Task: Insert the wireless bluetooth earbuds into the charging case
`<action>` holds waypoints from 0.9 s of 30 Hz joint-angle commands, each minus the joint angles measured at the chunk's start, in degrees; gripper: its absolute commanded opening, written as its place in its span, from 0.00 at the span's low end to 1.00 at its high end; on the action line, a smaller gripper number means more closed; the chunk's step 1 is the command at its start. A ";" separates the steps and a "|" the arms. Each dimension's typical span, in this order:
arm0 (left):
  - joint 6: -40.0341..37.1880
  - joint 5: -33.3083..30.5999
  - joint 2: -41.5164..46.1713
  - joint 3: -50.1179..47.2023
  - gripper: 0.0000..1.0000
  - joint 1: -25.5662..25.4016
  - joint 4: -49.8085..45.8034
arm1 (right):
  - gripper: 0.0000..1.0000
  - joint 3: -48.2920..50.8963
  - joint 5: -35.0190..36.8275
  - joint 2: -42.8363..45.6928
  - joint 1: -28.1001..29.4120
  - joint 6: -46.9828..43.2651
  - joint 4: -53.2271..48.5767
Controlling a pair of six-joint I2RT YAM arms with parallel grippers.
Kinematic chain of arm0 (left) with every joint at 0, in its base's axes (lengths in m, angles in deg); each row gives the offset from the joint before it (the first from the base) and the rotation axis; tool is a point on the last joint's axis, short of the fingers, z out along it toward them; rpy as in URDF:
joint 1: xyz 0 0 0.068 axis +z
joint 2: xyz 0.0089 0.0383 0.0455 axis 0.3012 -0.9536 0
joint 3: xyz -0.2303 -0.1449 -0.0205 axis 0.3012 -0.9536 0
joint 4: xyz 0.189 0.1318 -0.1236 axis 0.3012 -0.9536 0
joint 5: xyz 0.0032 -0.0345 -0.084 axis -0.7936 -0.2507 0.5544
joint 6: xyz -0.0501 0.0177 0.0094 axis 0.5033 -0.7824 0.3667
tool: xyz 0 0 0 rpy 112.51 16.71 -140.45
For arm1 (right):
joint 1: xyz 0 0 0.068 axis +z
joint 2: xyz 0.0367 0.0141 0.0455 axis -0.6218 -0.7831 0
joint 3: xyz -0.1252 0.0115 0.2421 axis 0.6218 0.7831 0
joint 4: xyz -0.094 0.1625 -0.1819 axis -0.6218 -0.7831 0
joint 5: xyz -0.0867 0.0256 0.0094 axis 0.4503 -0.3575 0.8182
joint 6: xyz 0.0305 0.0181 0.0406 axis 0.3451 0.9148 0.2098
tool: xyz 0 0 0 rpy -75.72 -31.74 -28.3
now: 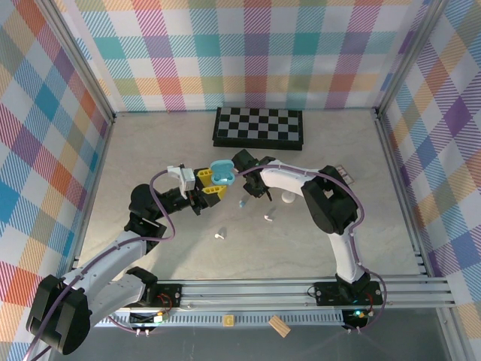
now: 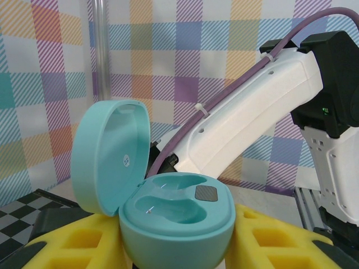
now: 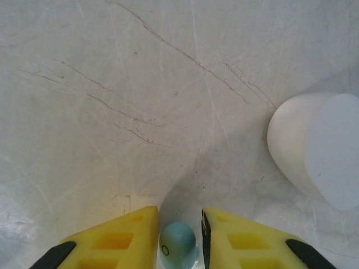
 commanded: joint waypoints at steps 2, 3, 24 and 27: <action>-0.37 0.45 0.93 -0.55 0.39 0.69 1.03 | 0.27 -1.81 2.09 -1.20 0.19 -0.81 -2.18; -0.42 0.46 0.92 -0.55 0.39 0.69 0.99 | 0.28 -1.83 2.21 -1.11 0.23 -0.86 -2.30; -0.42 0.89 -0.42 0.06 0.39 0.69 1.43 | 0.32 -1.96 4.67 -0.89 0.22 -0.41 -4.42; -0.42 0.97 -0.84 0.24 0.39 0.69 1.60 | 0.32 -1.84 4.17 -0.71 0.23 -0.73 -4.84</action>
